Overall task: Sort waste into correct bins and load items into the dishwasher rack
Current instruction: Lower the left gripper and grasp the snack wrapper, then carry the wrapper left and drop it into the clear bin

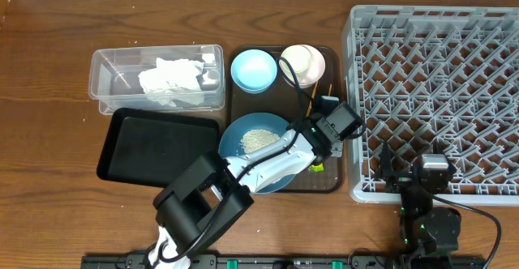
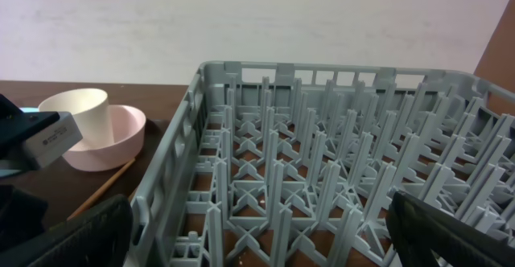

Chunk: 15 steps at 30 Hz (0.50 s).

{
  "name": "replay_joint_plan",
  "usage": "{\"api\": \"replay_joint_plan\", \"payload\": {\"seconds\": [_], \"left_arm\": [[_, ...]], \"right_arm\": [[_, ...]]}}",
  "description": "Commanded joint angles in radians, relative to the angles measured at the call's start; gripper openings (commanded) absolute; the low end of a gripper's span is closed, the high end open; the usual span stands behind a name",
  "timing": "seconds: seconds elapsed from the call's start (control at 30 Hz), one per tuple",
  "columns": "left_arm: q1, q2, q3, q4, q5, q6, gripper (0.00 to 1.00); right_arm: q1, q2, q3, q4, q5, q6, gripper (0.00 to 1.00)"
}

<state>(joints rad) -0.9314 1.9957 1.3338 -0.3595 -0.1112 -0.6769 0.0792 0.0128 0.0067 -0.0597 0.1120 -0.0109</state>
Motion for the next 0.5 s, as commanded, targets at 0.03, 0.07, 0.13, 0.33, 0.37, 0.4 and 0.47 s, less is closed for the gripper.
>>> {"api": "replay_joint_plan", "payload": {"seconds": [0.03, 0.07, 0.13, 0.33, 0.37, 0.4, 0.47], "left_arm": [[0.007, -0.052, 0.032, -0.005, -0.002, 0.015, 0.06], [0.010, -0.066, 0.036, -0.005, -0.002, 0.025, 0.06], [0.019, -0.108, 0.043, -0.002, -0.002, 0.058, 0.06], [0.112, -0.252, 0.045, -0.006, -0.010, 0.168, 0.06], [0.137, -0.272, 0.045, -0.008, -0.013, 0.191, 0.06], [0.170, -0.294, 0.045, -0.016, -0.015, 0.211, 0.06], [0.224, -0.317, 0.045, -0.032, -0.022, 0.217, 0.06]], "right_arm": [[0.018, 0.000, -0.001, -0.003, 0.003, 0.006, 0.99], [0.018, 0.000, -0.001, -0.003, 0.003, 0.006, 0.99], [0.018, 0.000, -0.001, -0.003, 0.003, 0.006, 0.99], [0.018, 0.000, -0.001, -0.003, 0.003, 0.006, 0.99], [0.018, 0.000, -0.001, -0.003, 0.003, 0.006, 0.99], [0.018, 0.000, -0.001, -0.003, 0.003, 0.006, 0.99], [0.018, 0.000, -0.001, -0.003, 0.003, 0.006, 0.99]]}}
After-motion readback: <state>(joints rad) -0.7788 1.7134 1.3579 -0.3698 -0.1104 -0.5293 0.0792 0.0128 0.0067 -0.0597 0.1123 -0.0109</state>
